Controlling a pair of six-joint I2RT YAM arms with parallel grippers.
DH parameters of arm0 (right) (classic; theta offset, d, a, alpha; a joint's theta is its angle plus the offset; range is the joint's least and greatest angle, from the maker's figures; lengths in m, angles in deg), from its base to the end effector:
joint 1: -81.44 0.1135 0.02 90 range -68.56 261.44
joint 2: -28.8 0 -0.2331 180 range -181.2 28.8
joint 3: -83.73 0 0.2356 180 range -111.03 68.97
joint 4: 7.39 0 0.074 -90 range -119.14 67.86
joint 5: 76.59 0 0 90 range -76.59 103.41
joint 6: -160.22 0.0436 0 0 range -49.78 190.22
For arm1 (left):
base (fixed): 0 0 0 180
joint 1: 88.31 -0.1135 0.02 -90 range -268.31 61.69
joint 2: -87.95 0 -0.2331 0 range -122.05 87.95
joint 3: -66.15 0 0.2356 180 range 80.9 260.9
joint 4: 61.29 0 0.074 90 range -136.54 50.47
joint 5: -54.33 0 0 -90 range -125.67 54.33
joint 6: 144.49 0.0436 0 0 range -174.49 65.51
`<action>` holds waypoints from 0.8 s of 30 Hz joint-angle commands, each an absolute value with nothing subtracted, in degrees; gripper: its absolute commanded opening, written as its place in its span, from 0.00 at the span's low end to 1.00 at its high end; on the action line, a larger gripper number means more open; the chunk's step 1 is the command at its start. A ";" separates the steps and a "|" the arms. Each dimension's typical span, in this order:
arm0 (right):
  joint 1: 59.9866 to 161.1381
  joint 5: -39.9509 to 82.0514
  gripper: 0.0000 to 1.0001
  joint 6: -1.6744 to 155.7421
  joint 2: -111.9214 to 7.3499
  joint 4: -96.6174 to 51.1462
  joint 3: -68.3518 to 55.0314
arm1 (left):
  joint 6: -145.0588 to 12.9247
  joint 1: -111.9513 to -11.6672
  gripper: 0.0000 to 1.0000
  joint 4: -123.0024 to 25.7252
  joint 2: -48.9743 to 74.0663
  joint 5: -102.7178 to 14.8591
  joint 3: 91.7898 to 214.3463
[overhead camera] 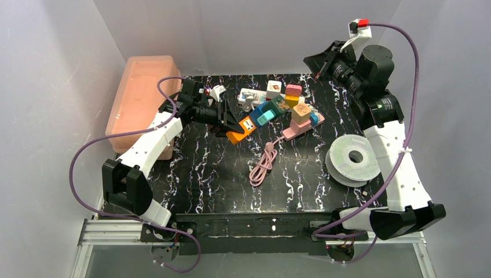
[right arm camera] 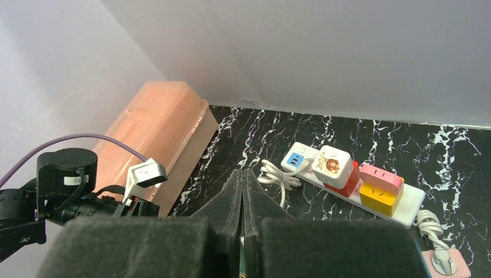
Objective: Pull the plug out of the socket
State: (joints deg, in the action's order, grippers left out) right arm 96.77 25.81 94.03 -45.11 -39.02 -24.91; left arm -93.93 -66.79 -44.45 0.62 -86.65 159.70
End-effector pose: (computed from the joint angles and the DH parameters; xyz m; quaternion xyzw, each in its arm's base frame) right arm 0.2535 0.0792 0.4780 -0.0276 0.6876 0.3117 0.6552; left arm 0.3067 -0.1574 0.3532 0.1633 0.7289 -0.5778 0.3288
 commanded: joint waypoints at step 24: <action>96.15 28.83 0.01 92.80 -40.16 -36.28 -20.33 | -91.21 -66.86 0.00 -43.43 5.60 -94.34 163.09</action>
State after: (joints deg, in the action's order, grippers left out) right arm 96.42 27.15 93.94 -42.93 -39.53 -22.01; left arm -92.77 -66.83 -42.70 0.62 -85.64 160.75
